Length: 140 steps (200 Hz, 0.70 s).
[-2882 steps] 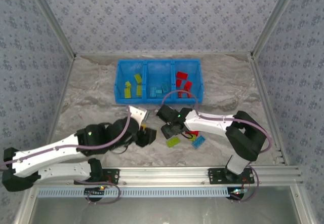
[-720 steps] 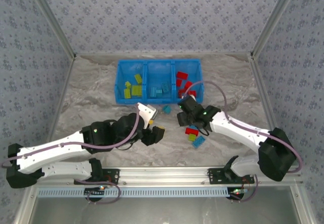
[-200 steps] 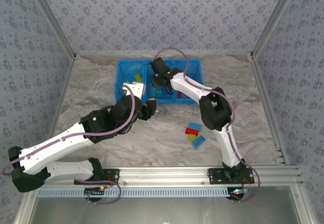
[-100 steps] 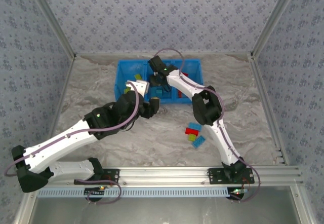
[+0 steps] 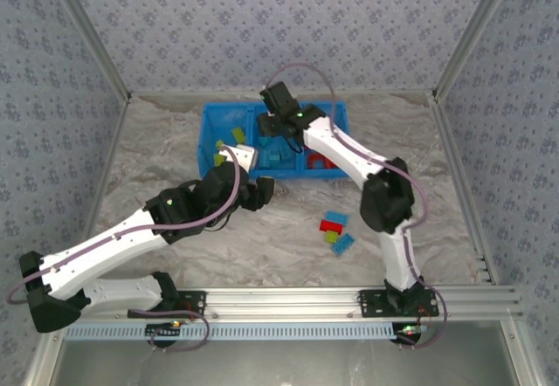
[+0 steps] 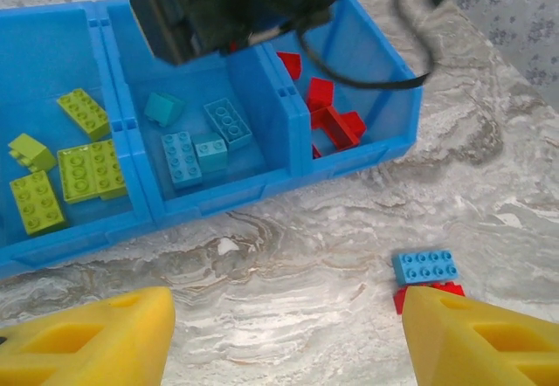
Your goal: Sort the legos into containers by color
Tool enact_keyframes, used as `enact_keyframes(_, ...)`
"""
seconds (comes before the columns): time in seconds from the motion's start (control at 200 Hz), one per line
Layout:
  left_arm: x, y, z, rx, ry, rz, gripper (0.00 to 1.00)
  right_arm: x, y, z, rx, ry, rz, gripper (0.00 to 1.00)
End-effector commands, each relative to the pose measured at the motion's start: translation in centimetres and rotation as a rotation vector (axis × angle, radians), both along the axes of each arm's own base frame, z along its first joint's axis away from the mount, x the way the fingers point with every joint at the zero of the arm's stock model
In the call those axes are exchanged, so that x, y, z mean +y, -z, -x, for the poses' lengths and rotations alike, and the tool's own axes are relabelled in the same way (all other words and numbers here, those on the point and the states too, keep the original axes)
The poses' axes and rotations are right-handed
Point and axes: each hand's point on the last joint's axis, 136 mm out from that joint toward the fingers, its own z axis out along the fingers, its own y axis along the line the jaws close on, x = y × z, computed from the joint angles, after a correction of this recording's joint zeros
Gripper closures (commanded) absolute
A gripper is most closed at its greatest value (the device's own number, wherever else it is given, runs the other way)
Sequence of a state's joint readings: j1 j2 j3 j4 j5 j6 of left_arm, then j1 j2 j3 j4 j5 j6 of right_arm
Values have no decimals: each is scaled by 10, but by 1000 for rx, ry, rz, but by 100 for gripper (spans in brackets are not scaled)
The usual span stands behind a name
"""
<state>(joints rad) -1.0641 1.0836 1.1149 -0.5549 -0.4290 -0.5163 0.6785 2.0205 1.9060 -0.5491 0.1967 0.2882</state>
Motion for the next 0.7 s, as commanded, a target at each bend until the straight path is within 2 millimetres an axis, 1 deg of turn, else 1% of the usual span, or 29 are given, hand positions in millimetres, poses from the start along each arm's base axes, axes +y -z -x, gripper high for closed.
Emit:
enact_keyframes(0.0, -13, -6, 13, 27, 72, 19, 30, -32, -36, 29, -69, 52, -27, 50)
enact_keyframes(0.015, -16, -4, 14, 38, 84, 16, 30, -37, -41, 34, -77, 58, -36, 50)
enact_keyframes(0.03, -19, -2, 15, 49, 93, 13, 30, -43, -36, 39, -68, 68, -28, 50)
enact_keyframes(0.035, -20, -1, 15, 53, 98, 12, 30, -45, -40, 40, -74, 71, -34, 50)
enact_keyframes(0.09, -32, 8, 19, 90, 131, 1, 30, -67, -44, 63, -70, 106, -40, 50)
enact_keyframes(0.105, -35, 10, 21, 102, 139, 0, 30, -74, -40, 69, -61, 116, -33, 50)
enact_keyframes(0.18, -48, 25, 24, 161, 154, -6, 30, -105, -44, 102, -52, 162, -40, 50)
enact_keyframes(0.205, -52, 29, 26, 181, 157, -7, 30, -116, -42, 114, -41, 178, -35, 49)
enact_keyframes(0.23, -56, 34, 26, 198, 156, -10, 30, -126, -45, 124, -43, 192, -41, 49)
enact_keyframes(0.24, -58, 36, 27, 205, 158, -11, 30, -130, -40, 129, -30, 197, -31, 49)
enact_keyframes(0.265, -62, 41, 29, 221, 163, -13, 29, -141, -42, 141, -23, 212, -29, 48)
enact_keyframes(0.28, -65, 44, 30, 231, 167, -12, 29, -147, -39, 147, -12, 222, -20, 47)
enact_keyframes(0.29, -67, 46, 30, 237, 171, -13, 29, -152, -42, 152, -16, 230, -26, 47)
enact_keyframes(0.33, -75, 56, 33, 264, 180, -17, 28, -169, -42, 169, -6, 258, -28, 45)
enact_keyframes(0.35, -78, 61, 35, 278, 183, -21, 28, -176, -48, 176, -14, 269, -41, 44)
enact_keyframes(0.355, -79, 63, 35, 282, 184, -23, 28, -178, -42, 178, -3, 271, -31, 44)
enact_keyframes(0.365, -81, 65, 36, 288, 184, -26, 27, -182, -37, 183, 7, 275, -25, 44)
enact_keyframes(0.41, -88, 77, 38, 322, 185, -34, 26, -196, -36, 199, 16, 292, -37, 43)
enact_keyframes(0.5, -106, 97, 44, 384, 199, -49, 24, -215, -32, 228, 46, 308, -59, 40)
enact_keyframes(0.56, -119, 109, 47, 421, 205, -64, 23, -222, -31, 245, 68, 299, -89, 37)
enact_keyframes(0.615, -130, 119, 48, 456, 208, -75, 22, -220, -30, 259, 87, 255, -130, 33)
enact_keyframes(0.695, -141, 137, 48, 511, 197, -103, 21, -204, -34, 282, 105, 115, -231, 27)
